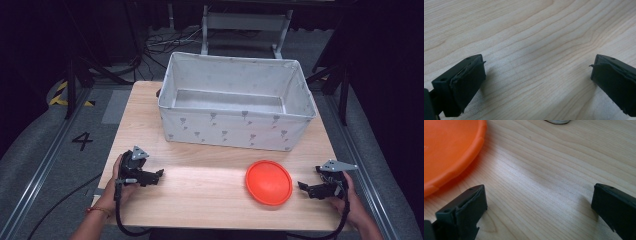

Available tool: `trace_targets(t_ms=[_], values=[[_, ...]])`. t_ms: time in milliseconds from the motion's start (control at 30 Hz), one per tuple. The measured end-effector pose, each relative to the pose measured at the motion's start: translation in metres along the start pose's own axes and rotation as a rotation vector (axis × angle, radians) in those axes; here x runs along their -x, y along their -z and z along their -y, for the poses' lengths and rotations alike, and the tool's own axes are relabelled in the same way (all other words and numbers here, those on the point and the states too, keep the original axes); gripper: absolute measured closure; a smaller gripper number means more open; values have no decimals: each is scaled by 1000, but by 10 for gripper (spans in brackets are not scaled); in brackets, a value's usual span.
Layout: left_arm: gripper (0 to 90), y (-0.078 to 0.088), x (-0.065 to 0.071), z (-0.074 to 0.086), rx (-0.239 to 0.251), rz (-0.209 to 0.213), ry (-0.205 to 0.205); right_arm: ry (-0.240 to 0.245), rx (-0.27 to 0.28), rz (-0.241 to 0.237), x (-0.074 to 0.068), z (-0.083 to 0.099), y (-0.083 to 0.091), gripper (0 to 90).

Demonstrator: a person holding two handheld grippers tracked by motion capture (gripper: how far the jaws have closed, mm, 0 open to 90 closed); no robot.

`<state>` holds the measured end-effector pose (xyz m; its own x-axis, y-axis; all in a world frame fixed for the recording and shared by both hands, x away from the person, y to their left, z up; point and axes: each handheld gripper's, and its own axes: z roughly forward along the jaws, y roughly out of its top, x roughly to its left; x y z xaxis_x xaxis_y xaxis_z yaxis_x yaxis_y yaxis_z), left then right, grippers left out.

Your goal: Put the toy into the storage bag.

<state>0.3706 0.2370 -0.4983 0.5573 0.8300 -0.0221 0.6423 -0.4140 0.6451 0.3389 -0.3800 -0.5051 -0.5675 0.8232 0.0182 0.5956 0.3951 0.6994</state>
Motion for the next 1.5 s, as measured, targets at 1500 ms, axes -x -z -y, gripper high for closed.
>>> trace_targets(t_ms=[1500], values=[[5, 5, 1, 6, 8, 7, -14, 105, -75, -206, -45, -64, -30, 200]])
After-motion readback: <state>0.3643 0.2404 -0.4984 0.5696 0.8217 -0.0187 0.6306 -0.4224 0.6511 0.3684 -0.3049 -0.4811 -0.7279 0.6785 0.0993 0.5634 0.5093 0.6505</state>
